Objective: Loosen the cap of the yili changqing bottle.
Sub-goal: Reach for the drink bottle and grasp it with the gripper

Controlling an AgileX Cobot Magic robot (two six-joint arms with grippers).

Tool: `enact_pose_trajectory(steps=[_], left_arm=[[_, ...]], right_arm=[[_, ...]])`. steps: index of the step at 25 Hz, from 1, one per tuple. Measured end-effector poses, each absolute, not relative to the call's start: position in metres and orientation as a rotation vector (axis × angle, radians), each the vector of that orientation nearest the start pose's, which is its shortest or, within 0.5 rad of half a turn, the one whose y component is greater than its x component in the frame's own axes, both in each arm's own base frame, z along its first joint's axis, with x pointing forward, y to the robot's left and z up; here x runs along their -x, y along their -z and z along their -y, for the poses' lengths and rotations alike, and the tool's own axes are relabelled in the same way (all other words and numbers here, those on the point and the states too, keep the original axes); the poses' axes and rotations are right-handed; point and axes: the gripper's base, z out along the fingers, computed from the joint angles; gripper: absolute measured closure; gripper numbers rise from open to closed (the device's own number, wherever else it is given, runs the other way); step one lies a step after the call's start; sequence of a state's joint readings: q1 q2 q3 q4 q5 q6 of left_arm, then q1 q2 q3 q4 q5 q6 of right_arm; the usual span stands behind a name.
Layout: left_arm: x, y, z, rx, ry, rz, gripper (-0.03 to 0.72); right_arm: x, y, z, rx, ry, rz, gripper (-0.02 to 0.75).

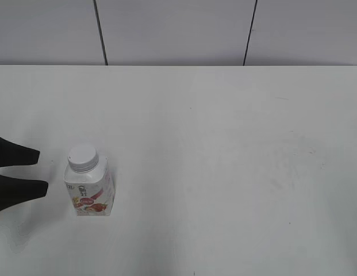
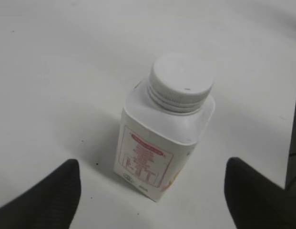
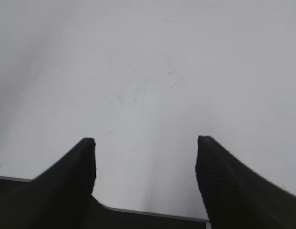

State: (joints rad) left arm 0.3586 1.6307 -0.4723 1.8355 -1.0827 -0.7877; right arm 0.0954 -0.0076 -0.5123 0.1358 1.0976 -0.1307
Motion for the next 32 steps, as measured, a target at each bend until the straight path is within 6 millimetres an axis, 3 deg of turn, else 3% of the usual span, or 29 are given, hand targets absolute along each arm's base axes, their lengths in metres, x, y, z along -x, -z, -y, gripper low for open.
enact_pose_trajectory(steps=[12, 20, 26, 32], left_arm=[[-0.231, -0.110, 0.008, -1.173, 0.974, -1.821, 0.126], [-0.252, -0.101, 0.018, -1.282, 0.984, -1.736, 0.126], [-0.253, -0.092, 0.019, -1.290, 1.006, -1.729, 0.126], [-0.259, -0.077, 0.034, -1.349, 1.070, -1.706, 0.126]], right_arm=[[0.010, -0.278, -0.010, 0.243, -0.141, -2.042, 0.216], [0.010, -0.278, -0.010, 0.243, -0.141, -2.042, 0.216], [0.010, -0.278, -0.010, 0.243, -0.141, -2.042, 0.216], [0.010, -0.278, -0.010, 0.243, -0.141, -2.042, 0.216]])
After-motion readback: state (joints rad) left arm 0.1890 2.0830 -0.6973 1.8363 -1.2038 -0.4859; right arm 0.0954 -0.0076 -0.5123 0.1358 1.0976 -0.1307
